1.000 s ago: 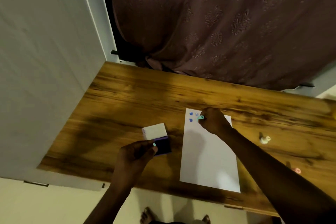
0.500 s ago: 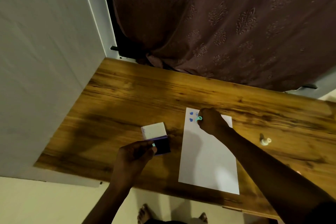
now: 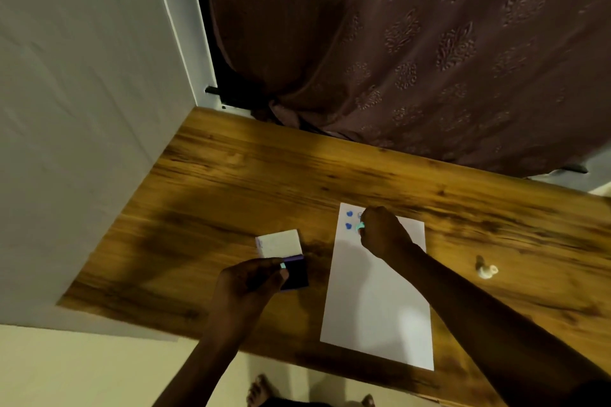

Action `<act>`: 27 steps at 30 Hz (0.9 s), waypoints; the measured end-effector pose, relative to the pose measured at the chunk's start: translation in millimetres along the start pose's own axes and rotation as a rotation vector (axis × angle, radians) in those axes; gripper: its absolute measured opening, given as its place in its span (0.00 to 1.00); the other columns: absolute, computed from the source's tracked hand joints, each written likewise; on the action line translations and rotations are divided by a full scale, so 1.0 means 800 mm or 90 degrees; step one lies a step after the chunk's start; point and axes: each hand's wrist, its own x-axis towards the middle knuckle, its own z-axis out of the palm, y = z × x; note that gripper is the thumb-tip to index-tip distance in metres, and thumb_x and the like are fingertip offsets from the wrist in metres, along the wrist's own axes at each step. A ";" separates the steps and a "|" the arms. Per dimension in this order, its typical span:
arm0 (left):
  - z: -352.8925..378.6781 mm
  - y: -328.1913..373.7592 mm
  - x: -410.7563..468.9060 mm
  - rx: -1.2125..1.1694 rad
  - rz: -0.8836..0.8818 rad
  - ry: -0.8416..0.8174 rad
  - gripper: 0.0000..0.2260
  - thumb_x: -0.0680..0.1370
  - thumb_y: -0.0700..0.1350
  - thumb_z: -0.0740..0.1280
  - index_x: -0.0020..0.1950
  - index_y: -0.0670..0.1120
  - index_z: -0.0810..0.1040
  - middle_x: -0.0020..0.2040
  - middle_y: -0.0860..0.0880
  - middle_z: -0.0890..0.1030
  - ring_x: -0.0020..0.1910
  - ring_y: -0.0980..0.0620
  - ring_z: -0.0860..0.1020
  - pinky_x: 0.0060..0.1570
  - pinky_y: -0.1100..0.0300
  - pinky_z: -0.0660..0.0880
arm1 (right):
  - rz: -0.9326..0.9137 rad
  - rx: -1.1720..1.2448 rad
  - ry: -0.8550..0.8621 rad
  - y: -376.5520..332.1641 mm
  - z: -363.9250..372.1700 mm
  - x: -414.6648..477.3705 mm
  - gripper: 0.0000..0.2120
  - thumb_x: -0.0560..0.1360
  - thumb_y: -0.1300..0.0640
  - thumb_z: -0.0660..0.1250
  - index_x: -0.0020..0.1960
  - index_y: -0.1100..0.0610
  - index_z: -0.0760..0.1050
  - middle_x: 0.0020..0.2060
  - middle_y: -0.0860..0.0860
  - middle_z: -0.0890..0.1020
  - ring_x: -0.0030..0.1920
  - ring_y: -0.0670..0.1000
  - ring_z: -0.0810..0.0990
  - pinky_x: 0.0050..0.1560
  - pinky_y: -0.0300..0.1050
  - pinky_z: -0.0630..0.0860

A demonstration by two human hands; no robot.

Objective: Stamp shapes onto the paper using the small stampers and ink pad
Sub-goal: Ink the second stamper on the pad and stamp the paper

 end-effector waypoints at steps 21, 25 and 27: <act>0.034 0.043 -0.025 -0.010 0.041 -0.028 0.10 0.73 0.43 0.78 0.47 0.58 0.87 0.47 0.61 0.89 0.49 0.61 0.87 0.47 0.64 0.82 | 0.044 0.253 0.027 0.034 -0.096 -0.021 0.17 0.71 0.49 0.78 0.53 0.61 0.85 0.49 0.56 0.87 0.51 0.56 0.84 0.51 0.46 0.78; 0.063 0.047 -0.026 0.004 0.048 -0.028 0.11 0.73 0.40 0.78 0.46 0.57 0.86 0.45 0.63 0.88 0.49 0.62 0.86 0.51 0.64 0.80 | 0.043 0.590 -0.005 0.044 -0.133 -0.084 0.07 0.73 0.56 0.77 0.50 0.58 0.86 0.41 0.56 0.88 0.41 0.54 0.85 0.44 0.46 0.82; 0.085 0.054 -0.028 -0.001 0.055 -0.051 0.11 0.73 0.40 0.78 0.48 0.56 0.86 0.44 0.62 0.88 0.47 0.61 0.87 0.47 0.67 0.81 | 0.038 0.702 -0.048 0.048 -0.140 -0.126 0.06 0.74 0.59 0.75 0.51 0.55 0.86 0.43 0.53 0.88 0.42 0.50 0.85 0.43 0.39 0.83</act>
